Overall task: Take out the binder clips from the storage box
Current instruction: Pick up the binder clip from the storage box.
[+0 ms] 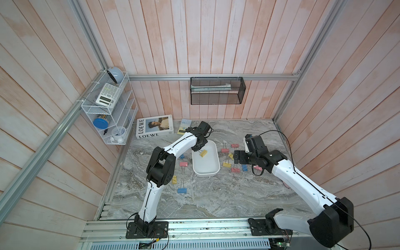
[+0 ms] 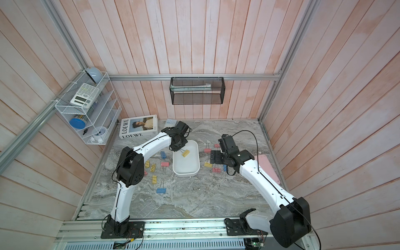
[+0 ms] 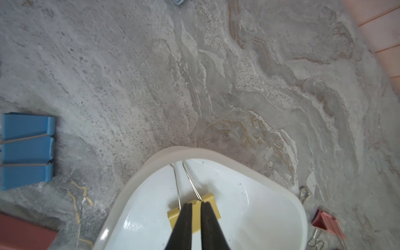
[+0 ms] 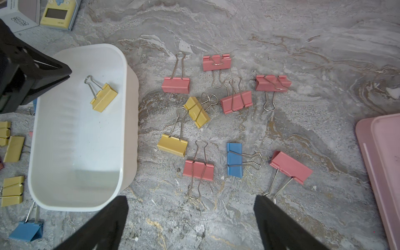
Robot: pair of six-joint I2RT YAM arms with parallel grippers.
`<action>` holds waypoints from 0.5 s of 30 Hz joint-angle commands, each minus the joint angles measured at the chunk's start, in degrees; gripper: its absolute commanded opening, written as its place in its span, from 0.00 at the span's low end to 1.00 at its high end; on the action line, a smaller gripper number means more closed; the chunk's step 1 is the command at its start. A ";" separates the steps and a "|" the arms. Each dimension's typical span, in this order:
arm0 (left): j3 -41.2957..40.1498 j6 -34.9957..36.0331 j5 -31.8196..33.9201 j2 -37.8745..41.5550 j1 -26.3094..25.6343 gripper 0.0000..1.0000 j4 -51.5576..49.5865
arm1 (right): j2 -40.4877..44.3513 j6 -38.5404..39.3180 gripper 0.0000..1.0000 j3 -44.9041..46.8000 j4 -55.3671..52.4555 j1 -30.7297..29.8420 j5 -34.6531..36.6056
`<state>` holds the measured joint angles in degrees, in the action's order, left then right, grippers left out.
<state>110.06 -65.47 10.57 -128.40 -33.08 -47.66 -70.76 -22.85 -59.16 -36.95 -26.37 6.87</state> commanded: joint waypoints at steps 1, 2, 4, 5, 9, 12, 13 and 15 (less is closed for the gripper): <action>2.69 -1.14 1.66 -3.07 -0.32 0.15 -1.91 | 0.73 0.07 0.98 0.12 1.07 0.69 2.26; 3.24 -1.15 1.65 -3.89 -0.32 0.15 -1.85 | 0.58 0.17 0.98 0.01 0.63 0.68 2.20; 4.20 -1.14 1.48 -5.19 -0.32 0.15 -1.87 | 0.62 0.26 0.98 0.07 0.25 0.74 2.10; 4.69 -1.21 1.39 -5.89 -0.25 0.15 -2.10 | 0.67 0.33 0.98 0.09 -0.02 0.71 2.19; 4.45 -1.83 1.40 -6.86 -0.32 0.15 -2.31 | 1.06 0.44 0.98 0.35 -0.78 1.05 2.91; 3.07 -2.60 1.40 -6.87 -0.32 0.15 -2.18 | 1.12 0.58 0.98 0.64 -0.77 1.45 3.07; 2.70 -2.74 1.39 -6.87 -0.27 0.15 -2.09 | 1.08 0.60 0.98 0.53 -0.84 1.50 3.06; 2.18 -2.73 1.14 -6.89 -0.29 0.15 -1.80 | 0.80 0.44 0.98 0.60 -0.72 1.59 3.02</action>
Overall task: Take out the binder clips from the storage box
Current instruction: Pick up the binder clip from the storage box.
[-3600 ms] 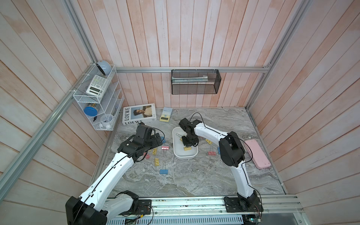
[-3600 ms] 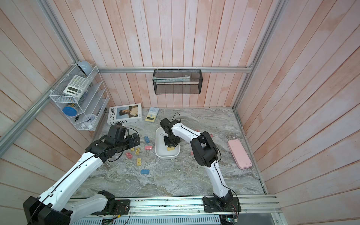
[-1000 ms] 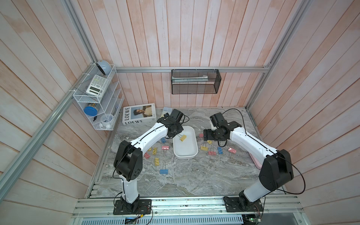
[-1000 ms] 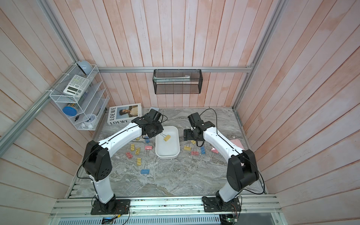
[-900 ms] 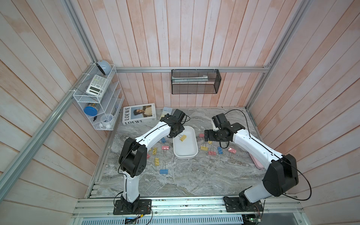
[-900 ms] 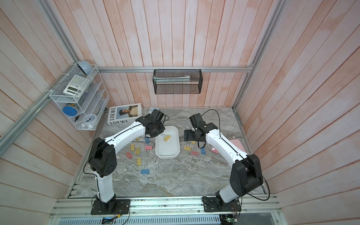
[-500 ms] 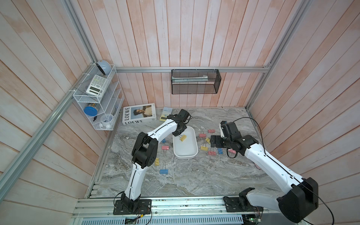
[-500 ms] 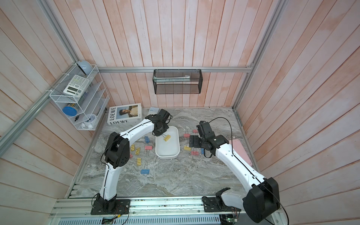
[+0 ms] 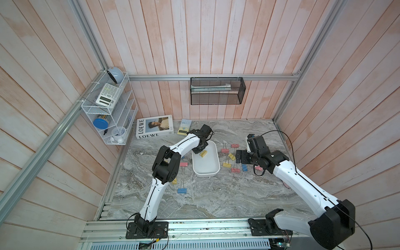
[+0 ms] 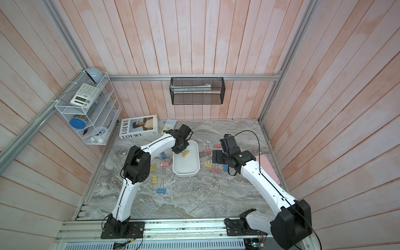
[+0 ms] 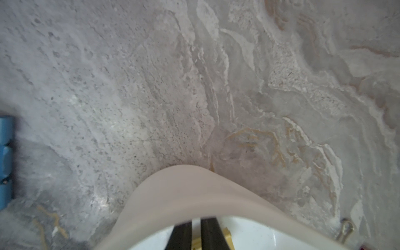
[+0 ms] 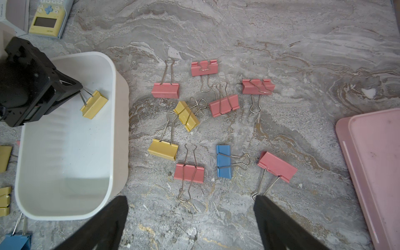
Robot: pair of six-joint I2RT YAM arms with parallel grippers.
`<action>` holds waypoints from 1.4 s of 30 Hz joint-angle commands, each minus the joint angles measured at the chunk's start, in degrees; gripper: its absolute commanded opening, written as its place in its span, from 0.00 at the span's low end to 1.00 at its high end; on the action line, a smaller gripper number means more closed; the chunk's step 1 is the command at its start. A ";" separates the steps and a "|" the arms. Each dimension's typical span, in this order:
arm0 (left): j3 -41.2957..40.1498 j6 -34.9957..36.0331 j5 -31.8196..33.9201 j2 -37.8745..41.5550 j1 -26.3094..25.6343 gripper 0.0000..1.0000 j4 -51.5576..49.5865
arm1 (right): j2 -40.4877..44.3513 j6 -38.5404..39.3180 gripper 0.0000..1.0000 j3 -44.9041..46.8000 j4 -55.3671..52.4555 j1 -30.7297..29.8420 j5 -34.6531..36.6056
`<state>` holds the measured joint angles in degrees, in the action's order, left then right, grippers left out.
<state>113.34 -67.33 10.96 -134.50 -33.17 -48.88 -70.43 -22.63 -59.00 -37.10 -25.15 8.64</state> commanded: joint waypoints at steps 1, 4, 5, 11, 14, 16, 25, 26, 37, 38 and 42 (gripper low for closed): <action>-1.18 -1.02 0.73 -0.90 -0.22 0.15 -0.68 | 0.32 0.07 0.98 0.34 -0.54 0.38 1.19; -1.34 -1.25 1.03 -0.64 -0.32 0.15 -1.18 | 0.12 -0.07 0.98 0.23 -0.60 0.37 1.12; -1.50 -1.22 1.40 -0.23 -0.35 0.16 -1.29 | 0.12 -0.04 0.98 0.23 -0.70 0.43 1.11; -1.89 -1.05 1.26 0.89 -0.41 0.19 -1.76 | -0.05 -0.39 0.98 0.38 -0.27 0.54 1.11; -2.67 -1.39 1.00 0.96 -0.41 0.19 -1.70 | -0.32 -0.55 0.98 0.39 -0.08 0.49 0.58; -3.17 -1.58 0.60 0.81 -0.32 0.19 -1.47 | -0.32 -0.60 0.98 0.38 -0.10 0.46 0.50; -4.05 -1.25 2.02 3.46 -0.49 0.20 -1.54 | -0.39 -0.96 0.98 0.91 0.43 0.49 0.08; -4.16 -1.21 2.13 3.76 -0.49 0.19 -1.57 | -0.50 -1.07 0.98 0.91 0.50 0.50 0.04; -9.16 -1.94 1.60 6.52 -0.80 0.19 0.59 | -1.11 -1.32 0.98 0.98 1.06 0.47 -0.70; -9.41 -1.84 1.37 6.53 -0.80 0.19 0.95 | -1.11 -1.28 0.98 1.04 1.06 0.47 -0.67; -8.93 -0.86 2.01 6.90 -0.98 0.19 1.15 | -1.20 -1.21 0.98 0.99 1.02 0.54 -0.67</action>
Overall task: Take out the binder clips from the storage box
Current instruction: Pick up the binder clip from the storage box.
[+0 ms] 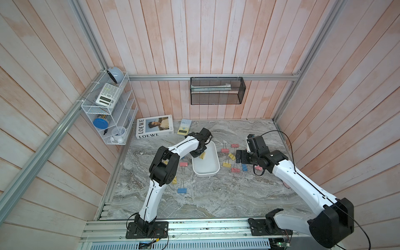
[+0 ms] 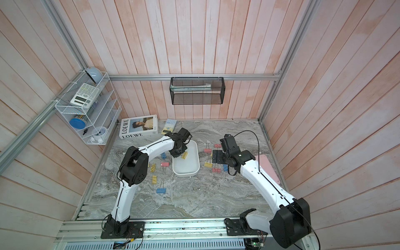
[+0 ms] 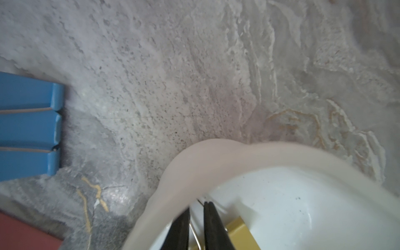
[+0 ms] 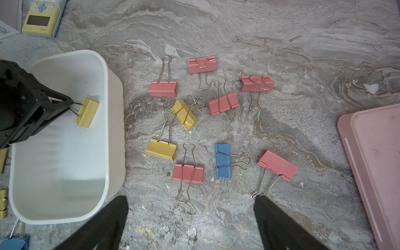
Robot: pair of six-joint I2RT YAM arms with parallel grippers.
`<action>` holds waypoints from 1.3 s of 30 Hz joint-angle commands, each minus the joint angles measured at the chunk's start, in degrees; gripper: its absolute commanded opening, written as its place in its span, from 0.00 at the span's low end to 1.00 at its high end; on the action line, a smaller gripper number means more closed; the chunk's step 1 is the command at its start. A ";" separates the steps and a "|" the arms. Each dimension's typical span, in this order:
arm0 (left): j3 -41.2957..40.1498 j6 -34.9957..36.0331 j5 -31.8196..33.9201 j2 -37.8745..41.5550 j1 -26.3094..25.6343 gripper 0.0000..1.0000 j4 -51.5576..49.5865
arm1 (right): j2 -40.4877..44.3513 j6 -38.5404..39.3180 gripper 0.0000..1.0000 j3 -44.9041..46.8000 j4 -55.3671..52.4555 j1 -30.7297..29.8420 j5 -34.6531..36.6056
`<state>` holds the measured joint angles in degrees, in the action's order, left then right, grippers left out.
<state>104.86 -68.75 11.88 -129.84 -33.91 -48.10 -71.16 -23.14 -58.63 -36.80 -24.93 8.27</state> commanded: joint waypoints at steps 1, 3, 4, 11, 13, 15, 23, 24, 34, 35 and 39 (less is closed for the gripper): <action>-0.10 0.94 1.46 2.41 -0.36 0.19 0.45 | -0.49 -0.72 0.98 0.66 0.75 0.31 -0.30; 0.77 1.58 2.02 2.41 -0.30 0.20 -0.05 | -0.54 -0.69 0.98 0.54 0.76 0.29 -0.27; 1.26 2.10 2.18 2.47 -0.44 0.20 -0.10 | -0.56 -0.73 0.98 0.52 0.75 0.31 -0.28; 2.30 2.61 2.42 3.08 -0.80 0.13 -0.52 | -0.61 -0.78 0.98 0.37 0.76 0.31 -0.28; 0.97 3.96 1.28 3.82 -0.96 0.00 2.18 | -0.48 -0.74 0.98 0.41 0.80 0.28 -0.29; 0.65 3.71 1.23 3.94 -0.92 0.00 2.57 | -0.57 -0.69 0.98 0.45 0.90 0.27 -0.32; 0.53 2.51 1.13 3.33 -1.07 0.11 0.46 | -0.65 -0.68 0.98 0.27 0.92 0.25 -0.55; -0.01 2.28 1.25 3.49 -1.07 0.12 0.46 | -0.70 -0.61 0.98 0.27 0.93 0.26 -0.55; -2.37 0.57 -0.44 2.62 -0.56 0.19 0.24 | -0.65 -0.77 0.98 0.44 0.93 0.32 -0.68; -2.38 0.55 -0.53 2.49 -0.59 0.19 0.56 | -0.66 -0.78 0.98 0.45 0.93 0.27 -0.62; -2.02 0.59 -0.63 1.71 -0.33 0.21 1.06 | -0.70 -0.84 0.98 0.46 0.93 0.32 -0.58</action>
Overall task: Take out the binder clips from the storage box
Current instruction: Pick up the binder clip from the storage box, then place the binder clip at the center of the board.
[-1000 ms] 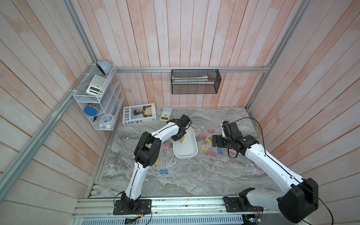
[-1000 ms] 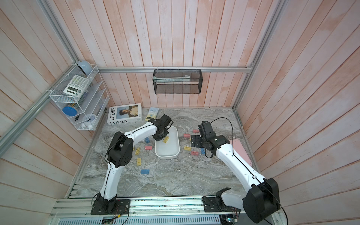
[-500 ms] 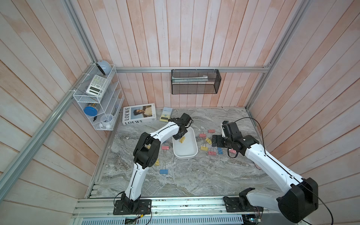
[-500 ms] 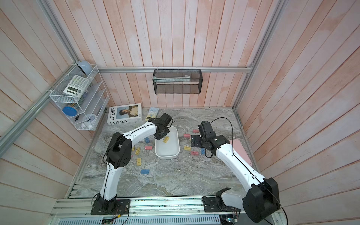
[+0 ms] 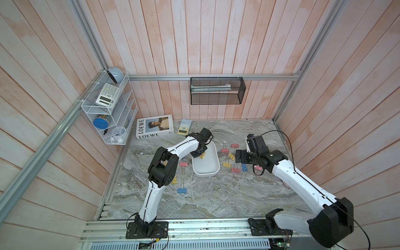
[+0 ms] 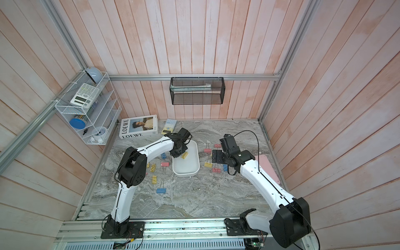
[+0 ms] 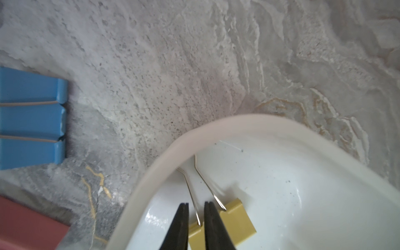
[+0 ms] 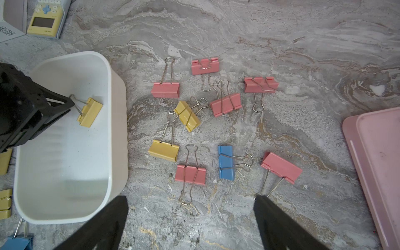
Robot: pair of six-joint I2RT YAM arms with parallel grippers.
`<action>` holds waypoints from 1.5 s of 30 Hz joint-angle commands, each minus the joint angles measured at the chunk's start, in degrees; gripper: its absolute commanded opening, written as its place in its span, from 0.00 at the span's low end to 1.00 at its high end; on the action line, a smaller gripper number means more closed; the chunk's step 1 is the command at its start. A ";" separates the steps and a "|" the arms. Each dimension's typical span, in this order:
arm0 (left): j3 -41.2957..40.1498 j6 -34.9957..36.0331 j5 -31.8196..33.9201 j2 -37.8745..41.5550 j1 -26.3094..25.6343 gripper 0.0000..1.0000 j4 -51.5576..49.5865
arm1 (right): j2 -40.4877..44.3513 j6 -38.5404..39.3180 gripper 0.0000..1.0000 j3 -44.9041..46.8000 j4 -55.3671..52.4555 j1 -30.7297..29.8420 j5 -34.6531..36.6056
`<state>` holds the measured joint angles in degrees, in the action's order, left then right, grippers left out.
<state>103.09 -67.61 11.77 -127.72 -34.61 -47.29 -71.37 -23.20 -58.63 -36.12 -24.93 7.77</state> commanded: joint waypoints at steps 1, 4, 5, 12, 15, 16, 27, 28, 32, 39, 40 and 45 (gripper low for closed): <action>-0.17 -0.64 -0.68 -0.70 0.37 0.21 0.27 | -0.43 -0.74 0.98 0.45 0.12 0.27 -0.08; -0.26 -0.82 -0.85 -1.26 0.43 0.21 0.44 | -0.43 -0.69 0.98 0.48 0.10 0.32 0.05; -0.30 -0.90 -1.00 -1.52 0.42 0.21 0.50 | -0.43 -0.67 0.98 0.45 0.17 0.25 0.06; -0.18 -1.21 -1.57 -3.22 0.58 0.21 1.10 | -0.63 -0.60 0.98 0.36 0.08 0.28 0.17; -0.25 -1.38 -1.93 -4.06 0.85 0.21 1.13 | -0.61 -0.49 0.98 0.27 0.00 0.26 0.24; -0.36 -1.38 -2.09 -4.20 0.82 0.21 1.23 | -0.53 -0.49 0.98 0.27 -0.01 0.30 0.30; 1.65 0.79 -0.22 1.10 0.78 0.00 1.54 | -0.04 -0.66 0.98 0.10 -0.07 0.35 0.66; 1.74 1.00 -0.13 2.13 0.82 0.00 1.50 | -0.04 -0.66 0.98 0.09 0.02 0.32 0.62; 0.04 1.96 0.89 7.98 0.78 0.00 1.32 | -0.25 -0.74 0.98 -0.11 0.79 0.39 0.09; -13.20 1.40 2.42 22.76 2.26 0.00 2.76 | -2.22 -1.20 0.98 -1.26 2.52 0.25 -2.04; -16.01 1.05 2.91 25.38 2.65 0.00 2.85 | -2.51 -1.22 0.98 -1.39 2.79 0.31 -2.22; -30.77 -0.14 4.69 38.56 6.26 0.00 2.77 | -3.40 -1.64 0.98 -1.49 3.59 0.25 -2.46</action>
<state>78.06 -67.11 14.06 -93.03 -30.15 -43.55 -74.30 -24.01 -58.67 -34.02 -24.91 5.96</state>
